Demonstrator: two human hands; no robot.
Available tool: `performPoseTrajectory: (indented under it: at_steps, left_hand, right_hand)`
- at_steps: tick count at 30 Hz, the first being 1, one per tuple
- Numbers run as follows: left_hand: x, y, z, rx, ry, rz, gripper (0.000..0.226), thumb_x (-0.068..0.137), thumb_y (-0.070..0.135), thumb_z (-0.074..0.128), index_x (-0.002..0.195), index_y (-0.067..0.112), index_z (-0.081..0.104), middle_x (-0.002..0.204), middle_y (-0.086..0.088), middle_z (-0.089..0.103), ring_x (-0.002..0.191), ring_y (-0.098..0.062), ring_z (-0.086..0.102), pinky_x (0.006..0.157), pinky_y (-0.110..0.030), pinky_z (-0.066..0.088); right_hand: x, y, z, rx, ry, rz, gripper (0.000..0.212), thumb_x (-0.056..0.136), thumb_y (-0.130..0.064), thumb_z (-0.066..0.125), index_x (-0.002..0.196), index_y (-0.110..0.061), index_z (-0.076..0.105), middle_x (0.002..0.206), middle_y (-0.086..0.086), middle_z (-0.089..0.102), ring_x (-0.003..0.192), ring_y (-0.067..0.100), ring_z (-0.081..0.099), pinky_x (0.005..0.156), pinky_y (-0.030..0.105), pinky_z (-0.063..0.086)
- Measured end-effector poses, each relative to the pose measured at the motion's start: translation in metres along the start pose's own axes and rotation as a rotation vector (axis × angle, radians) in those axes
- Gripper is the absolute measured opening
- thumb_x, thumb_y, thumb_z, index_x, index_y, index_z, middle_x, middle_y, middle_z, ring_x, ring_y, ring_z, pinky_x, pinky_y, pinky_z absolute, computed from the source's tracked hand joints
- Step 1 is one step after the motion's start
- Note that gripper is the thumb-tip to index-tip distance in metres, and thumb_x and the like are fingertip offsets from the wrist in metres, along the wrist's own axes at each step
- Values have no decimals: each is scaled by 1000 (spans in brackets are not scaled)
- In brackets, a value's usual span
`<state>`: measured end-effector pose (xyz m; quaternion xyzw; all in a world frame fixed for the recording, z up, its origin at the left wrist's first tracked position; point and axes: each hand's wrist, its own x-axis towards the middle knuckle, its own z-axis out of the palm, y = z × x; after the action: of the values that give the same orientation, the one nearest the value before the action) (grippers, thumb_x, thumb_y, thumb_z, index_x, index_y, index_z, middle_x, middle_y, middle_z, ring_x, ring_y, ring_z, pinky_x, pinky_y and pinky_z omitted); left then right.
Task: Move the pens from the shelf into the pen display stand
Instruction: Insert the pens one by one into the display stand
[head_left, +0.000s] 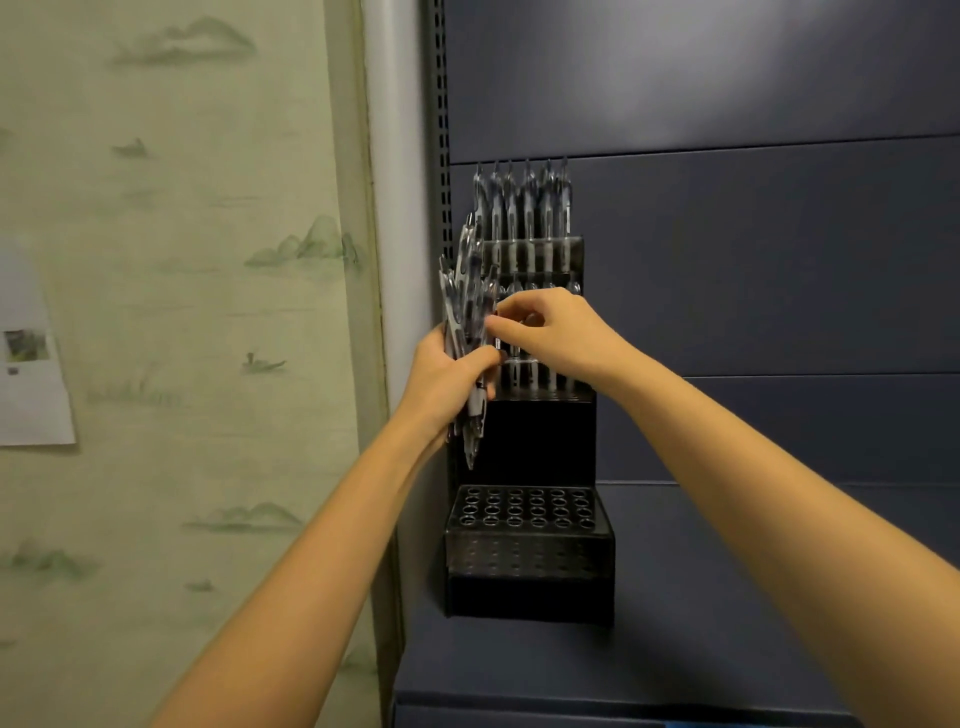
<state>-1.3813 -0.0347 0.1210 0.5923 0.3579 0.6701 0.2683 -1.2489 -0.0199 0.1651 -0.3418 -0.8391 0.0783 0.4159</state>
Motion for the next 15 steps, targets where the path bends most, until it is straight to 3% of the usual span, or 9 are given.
performPoseTrajectory:
  at_steps: [5, 10, 15]
  left_hand:
    - [7, 3, -2, -37, -25, -4, 19, 86, -3, 56, 83, 16, 54, 50, 2, 52, 44, -15, 47, 44, -25, 42]
    - [15, 2, -1, -54, -26, 31, 8, 87, 9, 65, 90, 14, 59, 54, 4, 56, 44, -14, 48, 46, -25, 45]
    - [20, 1, -7, -27, -27, 47, 7, 87, 15, 66, 84, 10, 62, 61, 0, 60, 44, -14, 49, 46, -23, 45]
  right_hand:
    - [14, 1, -3, 44, -18, 19, 35, 94, -37, 55, 99, -4, 67, 80, -3, 61, 65, 2, 48, 62, 15, 38]
    - [27, 3, -3, 92, 11, 48, 29, 95, -34, 54, 101, -6, 61, 78, -6, 63, 74, 3, 57, 86, 30, 51]
    - [37, 4, -7, 231, 122, 98, 21, 96, -29, 53, 99, -8, 55, 85, -2, 63, 71, 6, 64, 78, 30, 55]
